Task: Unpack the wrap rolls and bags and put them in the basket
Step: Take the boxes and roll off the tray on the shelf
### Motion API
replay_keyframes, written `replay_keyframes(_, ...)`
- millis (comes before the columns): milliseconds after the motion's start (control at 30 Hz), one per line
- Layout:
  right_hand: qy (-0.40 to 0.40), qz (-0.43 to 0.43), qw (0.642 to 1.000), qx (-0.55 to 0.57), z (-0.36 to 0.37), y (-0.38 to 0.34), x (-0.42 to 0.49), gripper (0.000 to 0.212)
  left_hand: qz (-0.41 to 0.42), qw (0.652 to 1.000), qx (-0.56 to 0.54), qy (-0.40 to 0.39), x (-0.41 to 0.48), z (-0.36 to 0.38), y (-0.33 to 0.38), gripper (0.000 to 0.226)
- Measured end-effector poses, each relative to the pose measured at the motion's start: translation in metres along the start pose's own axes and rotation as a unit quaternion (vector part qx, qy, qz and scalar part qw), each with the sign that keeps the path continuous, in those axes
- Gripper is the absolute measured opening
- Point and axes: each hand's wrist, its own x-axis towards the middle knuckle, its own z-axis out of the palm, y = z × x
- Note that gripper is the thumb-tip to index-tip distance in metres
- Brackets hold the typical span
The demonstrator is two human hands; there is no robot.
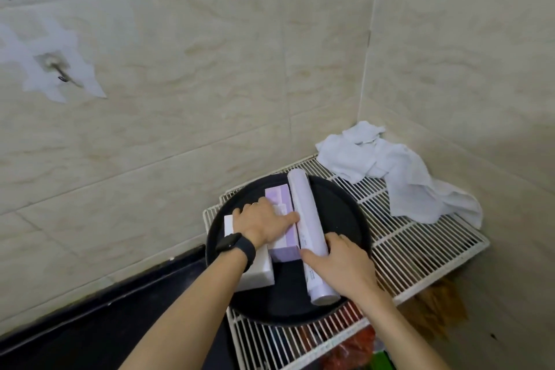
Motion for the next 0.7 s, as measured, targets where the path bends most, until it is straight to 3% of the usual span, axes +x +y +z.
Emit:
replay_keyframes(133, 0.018, 0.001, 0.999, 0.041, 0.002, 0.003, 0.001, 0.052, -0.013, 0.998, -0.05, 0.02, -0.006, -0.003, 0.003, 0.087)
replay_keyframes(233, 0.023, -0.003, 0.988, 0.152, -0.005, 0.008, 0.001, 0.038, -0.003, 0.988, -0.145, 0.045, -0.011, -0.011, 0.004, 0.071)
replay_keyframes(333, 0.037, -0.02, 0.966, 0.254, -0.02, 0.006, -0.005, 0.029, 0.029, 0.949, -0.303, 0.081, -0.021, -0.028, 0.001, 0.048)
replay_keyframes(433, 0.049, -0.058, 0.95, 0.302, -0.034, -0.01, -0.019, 0.013, 0.046, 0.899, -0.418, 0.122, -0.04, -0.051, -0.014, 0.043)
replay_keyframes(567, 0.015, -0.104, 0.93, 0.351, -0.036, -0.047, -0.044, 0.019, 0.046, 0.836, -0.521, 0.166, -0.079, -0.075, -0.068, 0.034)
replay_keyframes(700, -0.09, -0.142, 0.903, 0.395, -0.009, -0.092, -0.079, 0.026, -0.009, 0.829, -0.523, 0.197, -0.131, -0.074, -0.16, 0.034)
